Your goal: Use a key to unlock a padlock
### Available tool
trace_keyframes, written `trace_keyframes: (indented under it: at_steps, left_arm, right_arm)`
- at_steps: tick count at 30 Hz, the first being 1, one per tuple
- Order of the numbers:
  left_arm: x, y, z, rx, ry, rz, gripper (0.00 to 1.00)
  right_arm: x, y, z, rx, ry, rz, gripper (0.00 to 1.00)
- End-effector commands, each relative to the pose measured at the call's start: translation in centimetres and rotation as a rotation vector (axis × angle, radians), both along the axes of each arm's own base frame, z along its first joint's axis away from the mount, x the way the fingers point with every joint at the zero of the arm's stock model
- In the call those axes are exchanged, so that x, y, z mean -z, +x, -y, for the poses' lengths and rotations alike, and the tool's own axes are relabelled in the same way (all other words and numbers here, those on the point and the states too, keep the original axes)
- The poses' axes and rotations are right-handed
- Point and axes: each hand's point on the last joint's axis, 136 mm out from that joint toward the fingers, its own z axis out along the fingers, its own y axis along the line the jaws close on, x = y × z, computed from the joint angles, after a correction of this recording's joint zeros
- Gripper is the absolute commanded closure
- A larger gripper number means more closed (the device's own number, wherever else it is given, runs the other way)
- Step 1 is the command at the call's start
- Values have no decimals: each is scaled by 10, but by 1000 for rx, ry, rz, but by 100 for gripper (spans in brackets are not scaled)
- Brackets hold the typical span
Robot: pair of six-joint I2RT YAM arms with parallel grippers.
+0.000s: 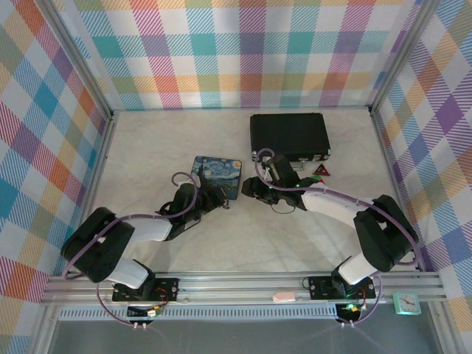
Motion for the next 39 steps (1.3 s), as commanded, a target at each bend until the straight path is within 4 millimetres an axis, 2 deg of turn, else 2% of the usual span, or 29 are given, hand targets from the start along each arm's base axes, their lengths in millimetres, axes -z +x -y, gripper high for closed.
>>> trace_keyframes:
  at_steps: [1,7,14,18,22,25,27,30,34,39]
  left_arm:
    - [-4,-7,-26,-63,51,-21,22]
    - [-20,-11,-55,-104,77,-12,18]
    - [-31,-8,-77,-157,56,3,17]
    - [-36,-8,-82,-174,42,6,17]
    - [-40,-10,-84,-182,24,14,17]
    - [-42,-12,-88,-196,18,18,17]
    - [-45,-13,-93,-217,11,24,16]
    - [-48,-14,-104,-258,4,29,14]
    - [-52,-12,-119,-302,-13,27,11]
    - [-56,1,-138,-338,-56,2,9]
  right_arm:
    - [-12,4,-6,-35,-26,57,44]
    - [-19,25,-30,-61,25,106,40]
    - [-11,57,-57,-75,4,126,40]
    - [-12,85,-63,-56,-56,200,39]
    - [-22,114,-78,-77,-90,288,39]
    - [-31,124,-85,-107,-112,337,40]
    - [-37,123,-82,-124,-134,363,40]
    - [-44,108,-69,-169,-200,401,39]
    - [-46,63,-58,-302,-307,438,38]
    - [-36,-4,-71,-533,-386,457,34]
